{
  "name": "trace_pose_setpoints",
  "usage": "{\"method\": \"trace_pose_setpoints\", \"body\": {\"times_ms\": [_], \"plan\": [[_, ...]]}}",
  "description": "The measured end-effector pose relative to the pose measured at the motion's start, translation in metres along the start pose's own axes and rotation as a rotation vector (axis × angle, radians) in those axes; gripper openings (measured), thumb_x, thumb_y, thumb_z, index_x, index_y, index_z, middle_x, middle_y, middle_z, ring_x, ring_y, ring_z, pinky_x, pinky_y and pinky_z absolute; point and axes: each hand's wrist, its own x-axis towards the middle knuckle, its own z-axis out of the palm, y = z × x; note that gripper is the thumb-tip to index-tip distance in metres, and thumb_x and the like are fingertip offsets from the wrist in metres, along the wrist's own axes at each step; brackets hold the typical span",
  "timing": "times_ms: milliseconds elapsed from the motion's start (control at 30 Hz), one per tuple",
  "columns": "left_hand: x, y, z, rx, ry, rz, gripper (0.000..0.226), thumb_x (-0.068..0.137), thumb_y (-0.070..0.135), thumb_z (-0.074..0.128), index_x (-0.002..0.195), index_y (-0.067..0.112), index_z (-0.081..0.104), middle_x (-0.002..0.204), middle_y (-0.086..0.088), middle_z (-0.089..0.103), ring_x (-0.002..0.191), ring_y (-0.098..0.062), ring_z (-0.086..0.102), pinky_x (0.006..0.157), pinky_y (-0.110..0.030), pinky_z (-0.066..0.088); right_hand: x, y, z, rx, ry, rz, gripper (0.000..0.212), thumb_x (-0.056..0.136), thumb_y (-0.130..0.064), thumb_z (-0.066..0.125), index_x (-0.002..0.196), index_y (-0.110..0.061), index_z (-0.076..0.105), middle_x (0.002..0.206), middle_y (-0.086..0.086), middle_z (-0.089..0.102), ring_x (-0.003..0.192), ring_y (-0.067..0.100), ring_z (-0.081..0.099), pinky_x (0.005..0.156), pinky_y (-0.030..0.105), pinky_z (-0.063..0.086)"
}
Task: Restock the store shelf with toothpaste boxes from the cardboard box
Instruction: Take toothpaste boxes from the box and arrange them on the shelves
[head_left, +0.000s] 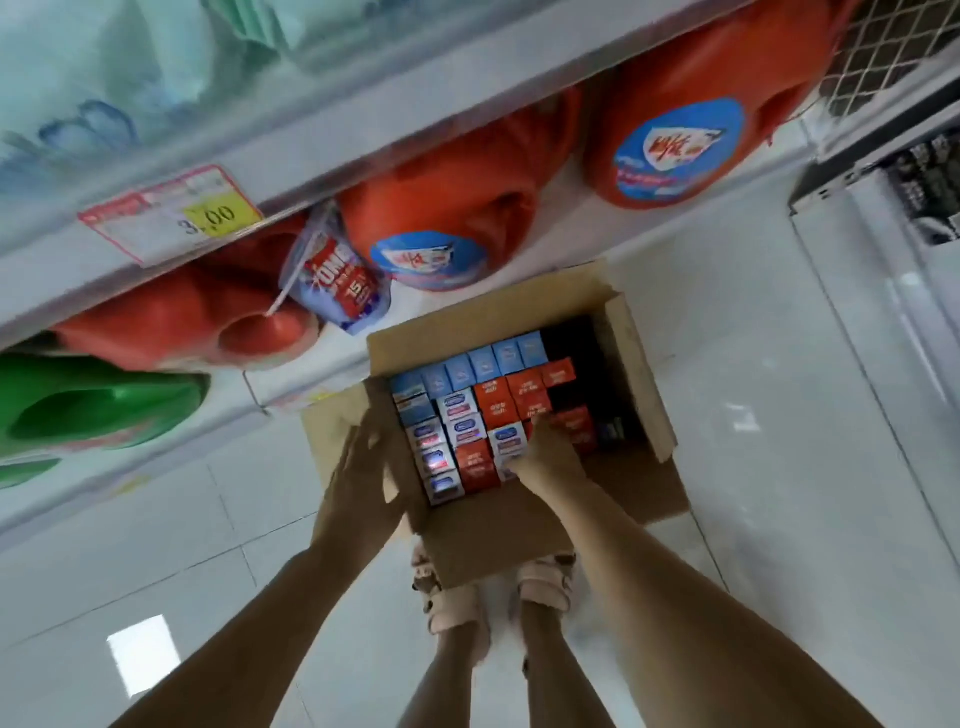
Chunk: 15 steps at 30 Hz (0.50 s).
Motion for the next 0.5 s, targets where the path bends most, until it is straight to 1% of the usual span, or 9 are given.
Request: {"method": "trace_pose_setpoints", "body": {"times_ms": [67,100,167,233,333,400,467,500], "plan": [[0.000,-0.007,0.003,-0.002,0.005,0.003,0.074,0.080,0.016,0.074,0.143,0.024,0.038,0.158,0.007,0.010,0.143,-0.027,0.026,0.098,-0.043,0.047,0.006,-0.006,0.022,-0.054,0.038,0.087,0.040,0.089,-0.018,0.060,0.126,-0.007,0.050,0.125,0.010,0.058,0.113,0.027,0.059,0.089,0.032,0.051],[-0.001,-0.010,0.006,-0.016,0.004,0.002,0.067,0.082,0.017,0.072,0.141,0.025,0.042,0.157,0.014,0.002,0.142,-0.027,0.028,0.096,-0.042,0.048,0.009,-0.009,0.032,-0.098,0.045,0.115,0.036,0.090,-0.020,0.059,0.123,-0.006,0.053,0.122,0.011,0.060,0.109,0.026,0.060,0.087,0.033,0.053],[-0.003,-0.010,0.007,-0.037,-0.011,-0.029,0.058,0.086,0.020,0.067,0.139,0.028,0.046,0.152,0.023,-0.006,0.135,-0.027,0.041,0.091,-0.036,0.051,0.012,-0.012,0.046,-0.149,0.083,0.154,0.041,0.091,-0.023,0.058,0.126,-0.003,0.050,0.122,0.013,0.059,0.108,0.026,0.060,0.084,0.034,0.055],[-0.003,-0.009,0.007,-0.077,-0.015,-0.060,0.053,0.089,0.020,0.063,0.138,0.030,0.047,0.150,0.024,-0.011,0.130,-0.026,0.048,0.089,-0.033,0.052,0.015,-0.013,0.051,-0.184,0.132,0.175,0.048,0.093,-0.026,0.056,0.131,0.000,0.042,0.123,0.014,0.058,0.107,0.026,0.060,0.081,0.032,0.055],[-0.003,-0.013,0.015,-0.118,0.011,-0.057,0.052,0.090,0.018,0.061,0.139,0.029,0.046,0.152,0.022,-0.010,0.133,-0.026,0.043,0.092,-0.032,0.050,0.015,-0.012,0.053,-0.217,0.214,0.171,0.047,0.095,-0.026,0.054,0.132,0.000,0.039,0.123,0.014,0.056,0.105,0.024,0.061,0.075,0.030,0.052],[-0.005,-0.013,0.018,-0.143,0.035,-0.061,0.053,0.091,0.016,0.060,0.140,0.029,0.045,0.153,0.020,-0.009,0.136,-0.024,0.040,0.094,-0.031,0.048,0.011,-0.014,0.060,-0.229,0.255,0.158,0.053,0.095,-0.023,0.054,0.137,-0.002,0.031,0.130,0.017,0.050,0.108,0.025,0.058,0.075,0.029,0.051],[-0.007,-0.012,0.018,-0.179,0.039,-0.103,0.053,0.092,0.015,0.058,0.141,0.029,0.043,0.151,0.020,-0.009,0.136,-0.023,0.038,0.096,-0.031,0.047,0.008,-0.018,0.065,-0.231,0.266,0.134,0.060,0.095,-0.022,0.053,0.143,-0.003,0.021,0.138,0.021,0.040,0.116,0.028,0.053,0.077,0.030,0.051],[-0.008,-0.011,0.019,-0.190,0.035,-0.117,0.053,0.092,0.015,0.057,0.141,0.030,0.042,0.151,0.020,-0.009,0.136,-0.023,0.039,0.097,-0.031,0.047,0.008,-0.019,0.066,-0.231,0.268,0.128,0.062,0.095,-0.022,0.053,0.143,-0.003,0.019,0.140,0.022,0.037,0.118,0.030,0.051,0.079,0.031,0.051]]}}
